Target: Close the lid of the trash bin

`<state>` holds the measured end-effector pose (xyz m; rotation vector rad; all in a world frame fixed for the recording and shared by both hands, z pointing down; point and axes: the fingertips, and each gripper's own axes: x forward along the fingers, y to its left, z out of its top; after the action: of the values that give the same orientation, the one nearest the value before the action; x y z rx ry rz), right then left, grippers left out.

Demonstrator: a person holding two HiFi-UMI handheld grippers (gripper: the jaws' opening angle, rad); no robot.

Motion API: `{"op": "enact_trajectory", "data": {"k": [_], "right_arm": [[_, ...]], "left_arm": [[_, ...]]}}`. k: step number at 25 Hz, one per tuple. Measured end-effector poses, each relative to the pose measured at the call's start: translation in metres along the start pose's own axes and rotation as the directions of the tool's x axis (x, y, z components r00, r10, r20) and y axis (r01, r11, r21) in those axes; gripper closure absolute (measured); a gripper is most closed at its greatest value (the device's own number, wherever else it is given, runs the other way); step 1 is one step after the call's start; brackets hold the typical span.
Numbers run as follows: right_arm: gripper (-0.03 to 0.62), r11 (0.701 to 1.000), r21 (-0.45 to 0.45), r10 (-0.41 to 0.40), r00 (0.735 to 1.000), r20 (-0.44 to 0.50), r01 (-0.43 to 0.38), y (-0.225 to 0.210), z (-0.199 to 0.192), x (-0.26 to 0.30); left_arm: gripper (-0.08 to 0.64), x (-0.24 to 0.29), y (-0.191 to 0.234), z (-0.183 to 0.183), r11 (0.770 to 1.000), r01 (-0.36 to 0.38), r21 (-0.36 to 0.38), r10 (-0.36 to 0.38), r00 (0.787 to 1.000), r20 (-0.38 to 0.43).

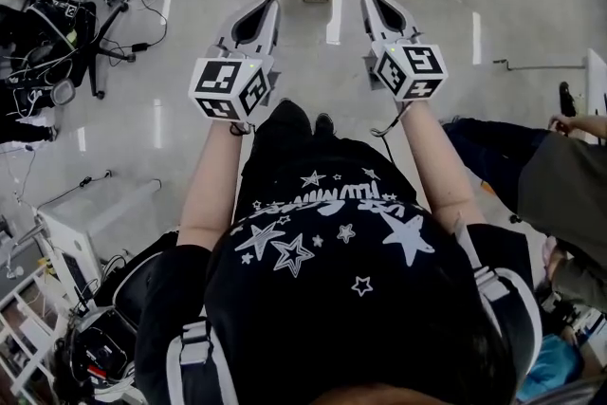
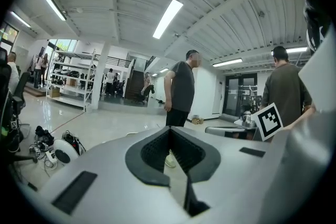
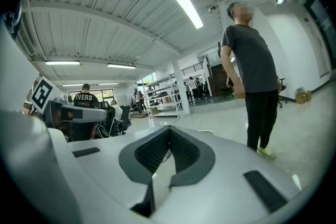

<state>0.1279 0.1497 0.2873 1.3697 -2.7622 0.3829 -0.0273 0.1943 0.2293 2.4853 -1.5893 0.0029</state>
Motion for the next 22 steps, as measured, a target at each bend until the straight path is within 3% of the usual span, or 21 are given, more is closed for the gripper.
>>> {"op": "enact_trajectory", "data": {"k": [10,22], "right_arm": [[0.597,0.999,0.011,-0.041,0.999,-0.027,0.042,-0.037,0.004,0.041],[0.597,0.992,0.01,-0.127,0.99,-0.057,0.128,-0.085,0.028,0.145]], "left_arm": [[0.549,0.056,0.031,0.007,1.0,0.024,-0.017,-0.024,1.0,-0.007],[0.549,0.168,0.114,0.025,0.994,0.097,-0.043,-0.099,0.994,-0.046]]}}
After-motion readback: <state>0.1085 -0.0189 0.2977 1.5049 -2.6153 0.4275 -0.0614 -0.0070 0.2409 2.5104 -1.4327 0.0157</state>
